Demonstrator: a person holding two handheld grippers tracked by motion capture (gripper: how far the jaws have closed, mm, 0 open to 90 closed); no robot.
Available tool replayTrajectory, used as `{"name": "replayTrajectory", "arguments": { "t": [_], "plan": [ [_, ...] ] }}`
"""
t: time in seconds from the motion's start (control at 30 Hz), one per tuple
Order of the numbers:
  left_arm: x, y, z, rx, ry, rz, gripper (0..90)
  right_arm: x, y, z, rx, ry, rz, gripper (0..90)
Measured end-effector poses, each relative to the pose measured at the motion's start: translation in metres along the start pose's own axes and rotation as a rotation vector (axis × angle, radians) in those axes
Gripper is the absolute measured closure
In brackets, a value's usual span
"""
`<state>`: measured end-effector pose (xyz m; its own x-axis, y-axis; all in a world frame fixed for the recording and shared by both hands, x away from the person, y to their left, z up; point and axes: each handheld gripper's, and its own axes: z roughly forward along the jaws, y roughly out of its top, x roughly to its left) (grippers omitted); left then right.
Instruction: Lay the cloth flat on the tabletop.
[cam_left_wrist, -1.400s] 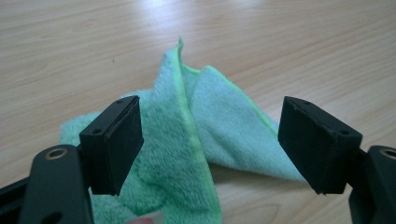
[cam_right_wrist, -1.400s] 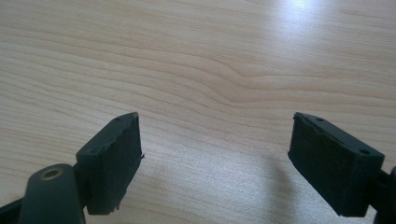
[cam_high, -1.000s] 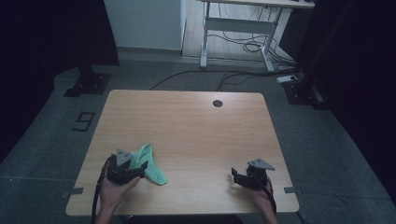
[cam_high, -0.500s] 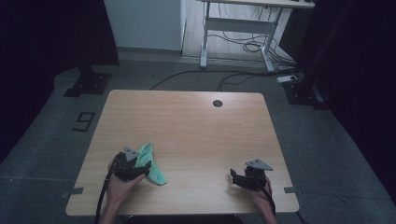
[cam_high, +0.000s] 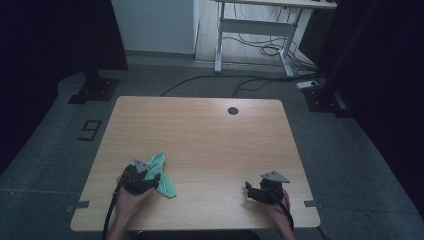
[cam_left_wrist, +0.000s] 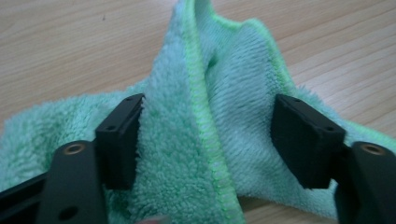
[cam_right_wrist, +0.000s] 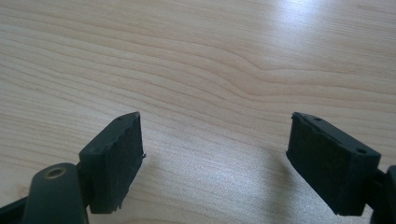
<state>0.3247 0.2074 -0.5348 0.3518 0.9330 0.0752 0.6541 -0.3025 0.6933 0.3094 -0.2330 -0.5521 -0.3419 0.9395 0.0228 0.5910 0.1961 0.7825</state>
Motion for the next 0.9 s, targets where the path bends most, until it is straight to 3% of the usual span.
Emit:
{"name": "replayTrajectory", "arguments": {
  "t": [0.2, 0.53, 0.9],
  "plan": [
    [0.001, -0.001, -0.002, 0.0, -0.003, 0.005, 47.5, 0.001, -0.001, 0.001, 0.008, -0.007, -0.004, 19.1],
    [0.004, -0.003, -0.006, -0.02, -0.053, 0.015, 68.6, 0.002, 0.0, 0.001, 0.012, -0.002, -0.004, 19.5],
    [0.006, -0.003, -0.015, -0.044, -0.08, 0.01, 73.3, 0.002, -0.001, 0.0, 0.003, -0.013, -0.005, 20.3]
  ]
}}
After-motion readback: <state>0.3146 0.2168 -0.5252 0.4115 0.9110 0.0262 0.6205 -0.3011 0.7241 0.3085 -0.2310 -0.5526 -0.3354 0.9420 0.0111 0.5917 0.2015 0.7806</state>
